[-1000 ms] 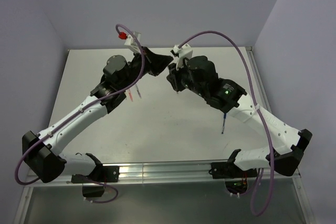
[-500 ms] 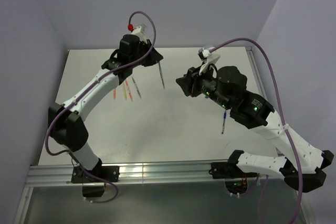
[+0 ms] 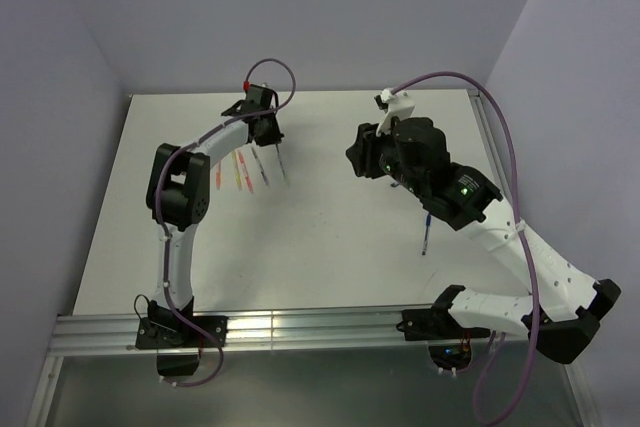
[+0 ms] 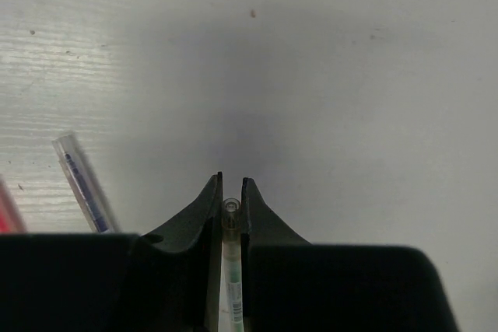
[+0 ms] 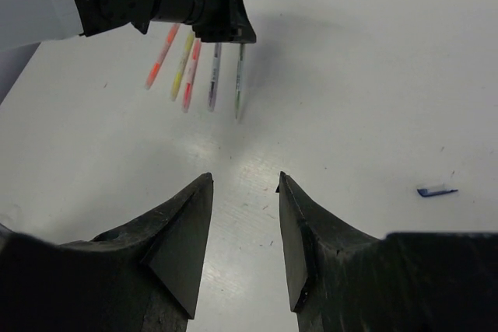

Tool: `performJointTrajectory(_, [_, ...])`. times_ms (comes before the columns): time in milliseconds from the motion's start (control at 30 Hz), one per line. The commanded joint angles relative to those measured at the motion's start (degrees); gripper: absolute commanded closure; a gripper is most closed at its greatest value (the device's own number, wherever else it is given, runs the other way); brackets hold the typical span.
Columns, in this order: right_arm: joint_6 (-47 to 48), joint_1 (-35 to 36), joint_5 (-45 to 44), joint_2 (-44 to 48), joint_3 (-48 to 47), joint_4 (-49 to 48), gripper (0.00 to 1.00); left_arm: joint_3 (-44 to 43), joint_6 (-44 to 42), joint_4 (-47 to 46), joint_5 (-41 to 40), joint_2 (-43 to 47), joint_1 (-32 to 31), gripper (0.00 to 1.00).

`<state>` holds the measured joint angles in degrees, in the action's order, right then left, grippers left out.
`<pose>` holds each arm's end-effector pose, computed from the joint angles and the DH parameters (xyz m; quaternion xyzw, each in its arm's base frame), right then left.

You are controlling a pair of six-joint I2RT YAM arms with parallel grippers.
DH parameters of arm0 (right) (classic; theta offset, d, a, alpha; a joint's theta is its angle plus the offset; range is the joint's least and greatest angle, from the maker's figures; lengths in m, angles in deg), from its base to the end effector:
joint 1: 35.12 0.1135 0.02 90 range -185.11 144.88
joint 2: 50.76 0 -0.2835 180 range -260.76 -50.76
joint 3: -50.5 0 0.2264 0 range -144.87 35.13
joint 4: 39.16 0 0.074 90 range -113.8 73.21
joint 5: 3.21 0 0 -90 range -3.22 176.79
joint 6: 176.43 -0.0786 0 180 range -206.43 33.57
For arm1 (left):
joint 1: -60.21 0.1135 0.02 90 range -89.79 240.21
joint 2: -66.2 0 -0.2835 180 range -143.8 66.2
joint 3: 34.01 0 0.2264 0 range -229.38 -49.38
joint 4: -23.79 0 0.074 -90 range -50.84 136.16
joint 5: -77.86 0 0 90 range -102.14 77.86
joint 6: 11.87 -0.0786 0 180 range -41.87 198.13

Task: Insert the pens into the pen caps
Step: Place the pen at the center of the board.

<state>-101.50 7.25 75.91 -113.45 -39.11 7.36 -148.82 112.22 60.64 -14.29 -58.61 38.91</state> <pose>0.1830 0.1469 0.4172 -0.1389 0.8034 0.2078 0.5405 0.4754 -0.1822 0.1957 -0.1104 0.9232 -0.1554 0.3336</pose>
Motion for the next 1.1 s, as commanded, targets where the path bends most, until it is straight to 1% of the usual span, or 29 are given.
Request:
performJointTrajectory(0, [-1.2,-1.4,1.0,0.2,0.9,-1.4,0.53,-4.7,-0.8,0.4,-2.2,-0.3,0.6,0.99])
performJointTrajectory(33, [-1.4,-1.8,1.4,-0.1,1.3,-1.5,0.53,-4.9,-0.7,0.5,-2.3,-0.6,0.6,0.99])
performJointTrajectory(100, [-1.5,-2.3,1.6,-0.2,1.6,-1.9,0.53,-4.7,-0.8,0.3,-3.1,-1.6,0.8,0.95])
performJointTrajectory(233, [-2.1,-3.2,1.2,-0.1,2.6,-2.9,0.53,-3.6,-0.8,-0.4,-3.3,-2.5,1.0,0.91])
performJointTrajectory(333, [-2.2,-3.8,1.5,-0.8,2.5,-2.6,0.53,-3.0,-0.6,-0.8,-3.9,-2.9,1.2,0.84])
performJointTrajectory(400, [-2.3,-3.9,1.3,-1.4,2.4,-2.3,0.53,-3.0,-0.9,-0.7,-3.9,-3.1,1.3,0.86])
performJointTrajectory(433, [-2.3,-3.9,1.2,-1.5,2.3,-2.2,0.53,-3.1,-1.0,-0.7,-3.8,-3.2,1.3,0.85])
performJointTrajectory(567, [-2.4,-4.0,1.0,-1.9,2.2,-2.2,0.53,-2.7,-1.1,-0.8,-3.8,-2.9,1.3,0.8])
performJointTrajectory(633, [-2.4,-4.1,1.0,-2.2,2.2,-2.2,0.52,-2.0,-1.2,-1.3,-4.0,-2.5,1.3,0.73])
performJointTrajectory(700, [-2.4,-4.3,1.1,-2.5,2.2,-2.2,0.52,-1.9,-1.3,-1.3,-4.2,-2.4,1.3,0.72])
performJointTrajectory(733, [-2.4,-4.3,1.0,-2.5,2.2,-2.2,0.52,-2.0,-1.4,-1.1,-4.1,-2.4,1.3,0.69])
performJointTrajectory(900, [-2.7,-4.6,0.2,-2.8,2.3,-1.8,0.52,-1.2,-1.3,-1.4,-4.8,-1.2,1.3,0.65])
performJointTrajectory(1067, [-4.3,-6.2,-1.6,-3.8,1.4,-0.5,0.51,-2.1,-2.0,-0.8,-4.7,1.3,1.4,0.64])
